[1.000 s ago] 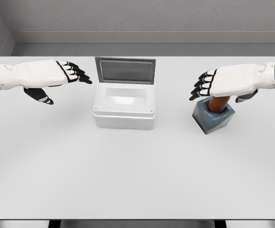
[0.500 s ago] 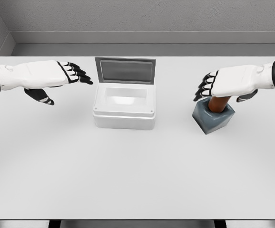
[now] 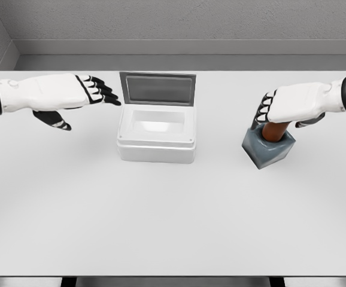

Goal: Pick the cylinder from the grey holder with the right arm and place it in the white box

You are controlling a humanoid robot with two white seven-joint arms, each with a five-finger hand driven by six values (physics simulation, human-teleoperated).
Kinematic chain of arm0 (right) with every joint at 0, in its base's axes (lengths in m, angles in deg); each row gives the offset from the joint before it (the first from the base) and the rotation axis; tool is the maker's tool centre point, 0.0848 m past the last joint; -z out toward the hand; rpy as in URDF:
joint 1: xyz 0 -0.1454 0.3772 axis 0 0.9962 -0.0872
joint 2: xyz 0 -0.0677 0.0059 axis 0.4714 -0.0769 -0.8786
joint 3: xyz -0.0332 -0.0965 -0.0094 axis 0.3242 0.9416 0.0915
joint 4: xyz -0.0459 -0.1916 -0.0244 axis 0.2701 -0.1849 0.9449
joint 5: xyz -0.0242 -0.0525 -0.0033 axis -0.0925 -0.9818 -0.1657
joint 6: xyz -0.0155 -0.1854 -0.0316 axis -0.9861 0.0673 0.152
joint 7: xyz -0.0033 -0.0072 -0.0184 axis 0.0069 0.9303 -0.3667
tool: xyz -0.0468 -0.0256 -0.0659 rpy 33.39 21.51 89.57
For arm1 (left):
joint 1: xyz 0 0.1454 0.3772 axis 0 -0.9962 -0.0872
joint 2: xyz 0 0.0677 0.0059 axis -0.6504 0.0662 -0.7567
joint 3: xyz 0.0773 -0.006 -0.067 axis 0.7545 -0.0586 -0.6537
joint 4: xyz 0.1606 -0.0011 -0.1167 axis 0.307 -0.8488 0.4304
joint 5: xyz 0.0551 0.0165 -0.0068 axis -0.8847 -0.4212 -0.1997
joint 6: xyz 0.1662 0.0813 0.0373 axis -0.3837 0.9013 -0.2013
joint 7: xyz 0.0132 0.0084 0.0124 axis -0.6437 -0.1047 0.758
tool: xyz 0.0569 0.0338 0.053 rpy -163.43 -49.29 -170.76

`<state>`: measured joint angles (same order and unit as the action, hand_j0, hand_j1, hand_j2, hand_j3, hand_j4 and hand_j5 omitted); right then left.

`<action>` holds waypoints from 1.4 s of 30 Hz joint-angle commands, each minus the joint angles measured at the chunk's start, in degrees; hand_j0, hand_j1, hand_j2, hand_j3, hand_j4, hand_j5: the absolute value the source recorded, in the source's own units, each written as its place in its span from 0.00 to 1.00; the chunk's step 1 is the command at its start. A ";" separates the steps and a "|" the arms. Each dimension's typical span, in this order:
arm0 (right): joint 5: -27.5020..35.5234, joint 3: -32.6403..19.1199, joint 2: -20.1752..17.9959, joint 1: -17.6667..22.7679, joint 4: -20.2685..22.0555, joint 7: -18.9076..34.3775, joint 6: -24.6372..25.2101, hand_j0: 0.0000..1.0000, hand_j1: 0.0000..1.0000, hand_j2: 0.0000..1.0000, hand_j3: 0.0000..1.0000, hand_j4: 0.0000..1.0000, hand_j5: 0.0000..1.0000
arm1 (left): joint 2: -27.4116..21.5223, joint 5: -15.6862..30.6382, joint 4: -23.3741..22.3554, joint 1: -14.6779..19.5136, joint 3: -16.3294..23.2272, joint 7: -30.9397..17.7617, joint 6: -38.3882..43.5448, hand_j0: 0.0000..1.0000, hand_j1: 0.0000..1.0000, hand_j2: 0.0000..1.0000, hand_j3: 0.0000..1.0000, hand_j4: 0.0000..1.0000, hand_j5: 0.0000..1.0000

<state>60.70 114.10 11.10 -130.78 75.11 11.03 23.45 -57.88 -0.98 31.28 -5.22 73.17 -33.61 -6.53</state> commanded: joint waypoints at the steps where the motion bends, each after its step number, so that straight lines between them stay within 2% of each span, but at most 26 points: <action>1: 0.09 0.44 -0.06 0.00 0.12 -0.01 0.12 0.83 0.83 0.83 0.83 0.83 0.83 | -1.74 0.32 0.94 0.00 -0.44 0.03 0.22 1.00 1.00 1.00 1.00 1.00 1.00; 5: 0.09 1.14 -0.06 -0.44 0.38 -0.01 0.12 0.79 0.79 0.79 0.79 0.79 0.79 | -2.09 0.23 1.30 -0.26 -0.17 0.03 0.22 1.00 1.00 1.00 1.00 1.00 1.00; 12: 0.09 1.23 -0.14 -0.79 1.08 -0.01 0.12 0.64 0.64 0.64 0.64 0.64 0.64 | -2.01 0.23 1.47 -0.62 -0.26 0.03 -0.94 1.00 1.00 1.00 1.00 1.00 1.00; 19: 0.09 1.23 -0.14 -1.14 1.00 -0.01 0.12 0.64 0.64 0.64 0.64 0.64 0.64 | -2.18 0.14 0.86 -0.26 -0.44 0.03 -0.94 1.00 1.00 1.00 1.00 1.00 1.00; 20: 0.09 1.14 -0.14 -1.23 1.00 -0.01 0.12 0.63 0.63 0.63 0.63 0.63 0.63 | -2.18 0.06 0.77 -0.18 -0.35 0.03 -0.94 1.00 1.00 1.00 1.00 1.00 1.00; 21: 0.09 1.23 -0.14 -1.23 1.00 -0.01 0.12 0.57 0.57 0.57 0.57 0.57 0.57 | -2.18 0.06 0.68 -0.18 -0.35 0.03 -0.94 1.00 1.00 1.00 1.00 1.00 1.00; 28: 0.18 1.14 -0.23 -1.58 1.08 -0.01 0.12 0.49 0.49 0.49 0.49 0.49 0.49 | -3.76 0.06 0.86 0.00 -0.35 0.03 -0.94 1.00 1.00 1.00 1.00 1.00 1.00; 32: 0.44 1.06 -0.85 -3.34 3.19 -0.01 0.12 0.49 0.49 0.49 0.49 0.49 0.49 | -3.76 -0.12 0.86 0.17 -0.44 0.03 -0.94 1.00 1.00 1.00 1.00 1.00 1.00; 42: 0.79 0.70 -0.32 -4.66 3.28 -0.01 0.12 0.49 0.49 0.49 0.49 0.49 0.49 | -3.76 -0.47 1.12 0.70 -0.44 0.03 -0.94 1.00 1.00 1.00 1.00 1.00 1.00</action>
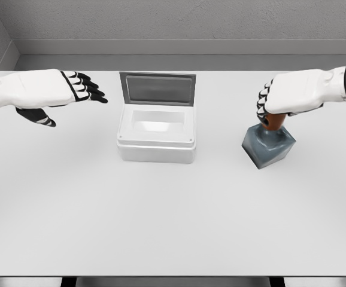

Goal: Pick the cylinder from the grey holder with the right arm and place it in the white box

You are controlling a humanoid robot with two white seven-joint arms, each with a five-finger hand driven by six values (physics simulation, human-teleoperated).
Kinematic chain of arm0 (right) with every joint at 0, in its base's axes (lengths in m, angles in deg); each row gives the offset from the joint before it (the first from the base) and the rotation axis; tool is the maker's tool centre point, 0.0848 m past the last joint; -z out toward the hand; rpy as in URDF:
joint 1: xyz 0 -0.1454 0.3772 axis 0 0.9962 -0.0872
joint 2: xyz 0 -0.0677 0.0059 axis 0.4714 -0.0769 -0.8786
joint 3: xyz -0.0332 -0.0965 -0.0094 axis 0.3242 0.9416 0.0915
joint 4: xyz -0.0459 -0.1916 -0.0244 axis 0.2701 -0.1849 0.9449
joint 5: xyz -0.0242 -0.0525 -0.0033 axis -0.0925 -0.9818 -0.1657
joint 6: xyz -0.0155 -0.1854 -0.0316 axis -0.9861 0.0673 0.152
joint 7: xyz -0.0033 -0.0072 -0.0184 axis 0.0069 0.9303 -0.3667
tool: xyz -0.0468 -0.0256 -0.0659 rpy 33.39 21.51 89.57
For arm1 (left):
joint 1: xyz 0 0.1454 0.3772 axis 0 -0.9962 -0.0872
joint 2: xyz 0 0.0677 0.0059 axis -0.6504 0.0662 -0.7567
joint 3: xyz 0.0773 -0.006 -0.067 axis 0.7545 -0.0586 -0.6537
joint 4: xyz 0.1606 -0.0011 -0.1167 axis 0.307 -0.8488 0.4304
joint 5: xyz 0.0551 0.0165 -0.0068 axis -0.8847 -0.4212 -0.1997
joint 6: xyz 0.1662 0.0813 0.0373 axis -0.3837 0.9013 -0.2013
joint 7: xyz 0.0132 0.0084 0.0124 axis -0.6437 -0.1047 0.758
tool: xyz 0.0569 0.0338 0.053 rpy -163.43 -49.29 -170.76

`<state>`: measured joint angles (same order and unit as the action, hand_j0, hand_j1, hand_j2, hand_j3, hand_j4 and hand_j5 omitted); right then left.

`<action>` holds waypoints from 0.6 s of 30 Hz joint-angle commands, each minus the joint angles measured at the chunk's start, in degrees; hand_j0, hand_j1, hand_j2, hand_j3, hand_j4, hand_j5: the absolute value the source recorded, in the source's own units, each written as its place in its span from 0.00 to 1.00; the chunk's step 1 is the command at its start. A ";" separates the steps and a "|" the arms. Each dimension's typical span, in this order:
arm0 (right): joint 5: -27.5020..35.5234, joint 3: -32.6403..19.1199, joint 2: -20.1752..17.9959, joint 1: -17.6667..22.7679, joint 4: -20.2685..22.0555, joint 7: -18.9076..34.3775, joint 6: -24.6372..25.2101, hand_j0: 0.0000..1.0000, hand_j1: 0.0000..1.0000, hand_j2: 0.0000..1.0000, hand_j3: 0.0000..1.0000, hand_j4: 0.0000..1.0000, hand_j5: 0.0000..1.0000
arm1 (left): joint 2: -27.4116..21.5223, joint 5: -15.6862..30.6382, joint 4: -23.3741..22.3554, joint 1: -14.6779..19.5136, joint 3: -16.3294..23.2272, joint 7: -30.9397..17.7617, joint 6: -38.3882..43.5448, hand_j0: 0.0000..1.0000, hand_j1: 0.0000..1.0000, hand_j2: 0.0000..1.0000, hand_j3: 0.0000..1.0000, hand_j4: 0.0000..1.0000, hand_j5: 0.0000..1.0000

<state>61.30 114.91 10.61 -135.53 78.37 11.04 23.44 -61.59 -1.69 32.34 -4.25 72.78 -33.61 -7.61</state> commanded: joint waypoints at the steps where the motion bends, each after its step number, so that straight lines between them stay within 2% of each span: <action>1: 0.18 -0.11 0.25 0.00 0.10 -0.03 0.13 0.49 0.49 0.49 0.49 0.49 0.49 | -0.05 0.15 -0.12 0.09 -0.04 0.03 0.15 1.00 1.00 1.00 1.00 1.00 1.00; 8: -0.08 -0.29 2.01 -0.44 0.72 -0.03 0.13 0.49 0.49 0.49 0.49 0.49 0.49 | -0.05 0.24 -0.29 0.35 -0.22 0.03 0.15 1.00 1.00 1.00 1.00 1.00 1.00; 9: -0.08 -0.29 2.10 -0.70 0.63 -0.03 0.13 0.49 0.49 0.49 0.49 0.49 0.49 | -0.13 0.33 -0.21 0.44 -1.27 0.03 0.15 1.00 1.00 1.00 1.00 1.00 1.00; 10: -0.08 -0.29 2.18 -0.88 0.54 -0.03 0.13 0.49 0.49 0.49 0.49 0.49 0.49 | -0.05 0.24 -0.12 0.00 -2.68 0.03 0.15 1.00 1.00 1.00 1.00 1.00 1.00; 13: -0.17 -0.29 3.41 -1.58 0.28 -0.03 0.13 0.49 0.49 0.49 0.49 0.49 0.49 | 0.04 0.24 -1.43 -1.93 -2.42 0.03 0.15 1.00 1.00 1.00 1.00 1.00 1.00; 18: -0.17 -0.20 5.44 -2.20 0.19 -0.03 0.13 0.49 0.49 0.49 0.49 0.49 0.49 | 0.04 0.42 -1.17 -1.67 -2.50 0.03 0.15 1.00 1.00 1.00 1.00 1.00 1.00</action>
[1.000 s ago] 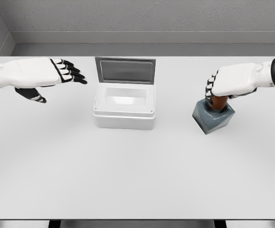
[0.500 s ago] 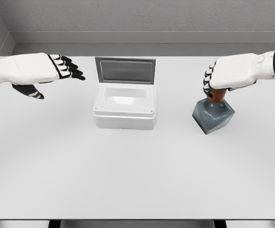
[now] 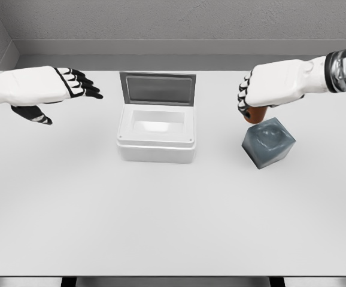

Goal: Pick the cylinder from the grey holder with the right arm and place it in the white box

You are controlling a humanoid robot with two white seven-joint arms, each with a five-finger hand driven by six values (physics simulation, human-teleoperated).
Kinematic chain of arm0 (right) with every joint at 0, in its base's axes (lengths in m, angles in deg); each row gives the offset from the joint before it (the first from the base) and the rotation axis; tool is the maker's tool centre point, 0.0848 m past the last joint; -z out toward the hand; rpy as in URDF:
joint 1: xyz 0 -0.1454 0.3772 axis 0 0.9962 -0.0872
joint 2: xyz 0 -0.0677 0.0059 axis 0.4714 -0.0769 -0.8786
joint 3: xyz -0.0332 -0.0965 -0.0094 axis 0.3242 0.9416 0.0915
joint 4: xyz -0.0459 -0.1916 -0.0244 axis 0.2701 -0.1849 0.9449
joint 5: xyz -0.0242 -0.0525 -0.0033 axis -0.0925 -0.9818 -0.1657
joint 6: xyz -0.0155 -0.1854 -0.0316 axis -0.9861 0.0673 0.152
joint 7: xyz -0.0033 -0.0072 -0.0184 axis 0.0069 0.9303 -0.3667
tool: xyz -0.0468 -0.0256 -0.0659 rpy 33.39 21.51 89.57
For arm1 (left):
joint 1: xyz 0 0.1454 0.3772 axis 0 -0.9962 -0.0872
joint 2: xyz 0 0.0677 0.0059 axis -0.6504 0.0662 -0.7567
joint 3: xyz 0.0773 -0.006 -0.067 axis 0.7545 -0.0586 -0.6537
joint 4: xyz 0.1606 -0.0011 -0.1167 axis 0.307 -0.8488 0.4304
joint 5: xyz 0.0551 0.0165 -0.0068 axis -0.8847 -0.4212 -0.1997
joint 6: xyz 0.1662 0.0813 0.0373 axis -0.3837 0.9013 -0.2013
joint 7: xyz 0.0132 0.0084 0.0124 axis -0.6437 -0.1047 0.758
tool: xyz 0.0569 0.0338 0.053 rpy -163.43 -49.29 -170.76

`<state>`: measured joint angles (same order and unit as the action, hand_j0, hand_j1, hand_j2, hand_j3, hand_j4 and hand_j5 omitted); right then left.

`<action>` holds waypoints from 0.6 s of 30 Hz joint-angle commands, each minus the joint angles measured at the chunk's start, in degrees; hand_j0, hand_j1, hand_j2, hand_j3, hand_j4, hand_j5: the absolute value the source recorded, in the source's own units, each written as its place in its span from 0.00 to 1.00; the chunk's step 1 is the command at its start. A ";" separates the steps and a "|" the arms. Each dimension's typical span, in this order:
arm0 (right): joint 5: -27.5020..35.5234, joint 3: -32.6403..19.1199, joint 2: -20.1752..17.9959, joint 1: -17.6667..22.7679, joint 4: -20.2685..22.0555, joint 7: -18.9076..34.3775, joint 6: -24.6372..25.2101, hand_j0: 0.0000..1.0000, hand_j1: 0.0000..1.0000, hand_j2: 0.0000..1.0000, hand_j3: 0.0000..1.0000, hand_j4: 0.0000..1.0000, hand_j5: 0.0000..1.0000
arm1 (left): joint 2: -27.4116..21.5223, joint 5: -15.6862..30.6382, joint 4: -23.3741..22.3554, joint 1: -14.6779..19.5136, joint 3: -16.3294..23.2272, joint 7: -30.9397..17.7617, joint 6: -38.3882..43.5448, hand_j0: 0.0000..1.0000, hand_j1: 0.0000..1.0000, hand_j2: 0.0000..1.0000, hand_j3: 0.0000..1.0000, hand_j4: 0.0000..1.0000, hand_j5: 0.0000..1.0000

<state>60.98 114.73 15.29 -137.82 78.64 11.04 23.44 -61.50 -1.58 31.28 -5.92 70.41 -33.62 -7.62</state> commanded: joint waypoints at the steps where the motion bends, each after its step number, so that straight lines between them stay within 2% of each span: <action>1: 0.16 -0.11 0.85 0.00 -0.08 -0.03 0.13 0.49 0.49 0.49 0.49 0.49 0.49 | -0.14 0.31 -0.10 0.09 -0.13 0.03 0.16 1.00 1.00 1.00 1.00 1.00 1.00; 5: 0.16 0.07 3.93 -0.18 -2.98 -0.03 0.13 0.49 0.49 0.49 0.49 0.49 0.49 | -0.14 0.31 -0.46 0.26 -0.22 0.03 0.16 1.00 1.00 1.00 1.00 1.00 1.00; 18: 0.16 0.16 8.85 -1.49 -3.77 -0.03 0.13 0.48 0.48 0.48 0.48 0.48 0.48 | 0.39 0.31 -0.37 0.53 -0.39 0.03 0.16 1.00 1.00 1.00 1.00 1.00 1.00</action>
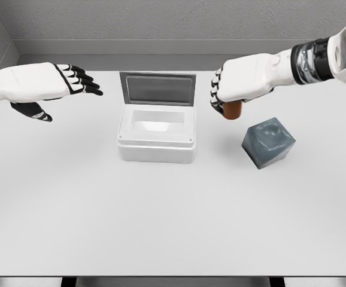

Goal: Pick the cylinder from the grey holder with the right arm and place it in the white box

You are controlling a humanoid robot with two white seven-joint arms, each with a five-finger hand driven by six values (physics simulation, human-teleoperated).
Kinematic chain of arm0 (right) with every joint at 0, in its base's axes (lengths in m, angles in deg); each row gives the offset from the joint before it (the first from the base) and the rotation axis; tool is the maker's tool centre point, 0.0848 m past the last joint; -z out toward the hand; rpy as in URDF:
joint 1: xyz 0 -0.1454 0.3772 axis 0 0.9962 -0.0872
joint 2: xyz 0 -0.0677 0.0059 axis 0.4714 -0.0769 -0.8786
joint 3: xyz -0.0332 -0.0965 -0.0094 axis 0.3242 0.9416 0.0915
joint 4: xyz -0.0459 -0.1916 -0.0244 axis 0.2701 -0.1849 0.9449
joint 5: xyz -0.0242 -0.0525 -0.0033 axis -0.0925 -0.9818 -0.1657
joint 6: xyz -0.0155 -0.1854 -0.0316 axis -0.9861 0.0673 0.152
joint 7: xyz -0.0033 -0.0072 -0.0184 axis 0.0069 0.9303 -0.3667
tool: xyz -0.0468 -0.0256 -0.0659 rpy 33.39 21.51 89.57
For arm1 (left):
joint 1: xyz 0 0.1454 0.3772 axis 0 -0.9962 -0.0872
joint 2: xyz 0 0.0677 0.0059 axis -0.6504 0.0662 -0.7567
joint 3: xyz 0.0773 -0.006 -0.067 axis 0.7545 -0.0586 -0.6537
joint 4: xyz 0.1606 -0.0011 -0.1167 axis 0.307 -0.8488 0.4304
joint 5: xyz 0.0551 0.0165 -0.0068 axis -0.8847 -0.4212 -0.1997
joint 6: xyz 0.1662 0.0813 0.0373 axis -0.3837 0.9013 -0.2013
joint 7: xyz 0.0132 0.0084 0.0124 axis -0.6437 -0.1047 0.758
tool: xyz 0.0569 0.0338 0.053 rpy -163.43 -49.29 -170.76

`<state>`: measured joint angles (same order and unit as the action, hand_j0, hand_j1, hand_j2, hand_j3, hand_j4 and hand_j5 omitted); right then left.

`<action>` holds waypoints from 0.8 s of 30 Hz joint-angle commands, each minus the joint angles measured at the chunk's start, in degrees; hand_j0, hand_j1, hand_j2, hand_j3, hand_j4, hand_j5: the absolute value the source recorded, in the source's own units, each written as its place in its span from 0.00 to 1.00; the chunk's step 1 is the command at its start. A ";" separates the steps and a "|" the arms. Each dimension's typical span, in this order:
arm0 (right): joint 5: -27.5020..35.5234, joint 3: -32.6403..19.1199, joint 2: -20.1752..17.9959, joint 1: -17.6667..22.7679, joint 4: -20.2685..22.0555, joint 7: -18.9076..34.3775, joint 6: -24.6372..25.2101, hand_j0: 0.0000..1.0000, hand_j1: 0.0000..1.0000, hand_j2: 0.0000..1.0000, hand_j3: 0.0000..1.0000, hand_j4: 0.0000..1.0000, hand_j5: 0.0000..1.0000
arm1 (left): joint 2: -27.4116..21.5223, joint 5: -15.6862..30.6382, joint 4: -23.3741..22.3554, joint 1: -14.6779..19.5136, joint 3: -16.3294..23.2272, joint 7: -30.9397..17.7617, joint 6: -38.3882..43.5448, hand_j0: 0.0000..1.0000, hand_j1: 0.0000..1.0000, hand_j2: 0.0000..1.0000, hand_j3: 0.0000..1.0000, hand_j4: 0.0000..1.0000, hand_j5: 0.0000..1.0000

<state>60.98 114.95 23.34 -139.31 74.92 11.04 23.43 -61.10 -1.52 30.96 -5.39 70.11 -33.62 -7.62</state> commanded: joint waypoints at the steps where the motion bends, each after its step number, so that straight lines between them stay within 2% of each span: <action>1: 0.15 -0.06 1.06 0.00 -0.04 -0.03 0.14 0.48 0.48 0.48 0.48 0.48 0.48 | 0.08 0.25 -0.14 0.00 -0.09 0.03 0.15 1.00 1.00 1.00 1.00 1.00 1.00; 17: 0.15 0.30 6.78 -0.62 -2.33 -0.03 0.14 0.47 0.47 0.47 0.47 0.47 0.47 | 0.69 0.25 -0.14 0.62 0.26 0.03 0.15 1.00 1.00 1.00 1.00 1.00 1.00; 24: 0.07 0.38 10.38 -0.62 -6.37 -0.03 0.14 0.47 0.47 0.47 0.47 0.47 0.47 | 0.69 0.16 -0.31 0.70 0.35 0.03 0.15 1.00 1.00 1.00 1.00 1.00 1.00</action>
<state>60.93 115.38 32.63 -139.92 69.66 11.04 23.44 -60.33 -1.58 30.75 -4.69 70.49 -33.62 -7.62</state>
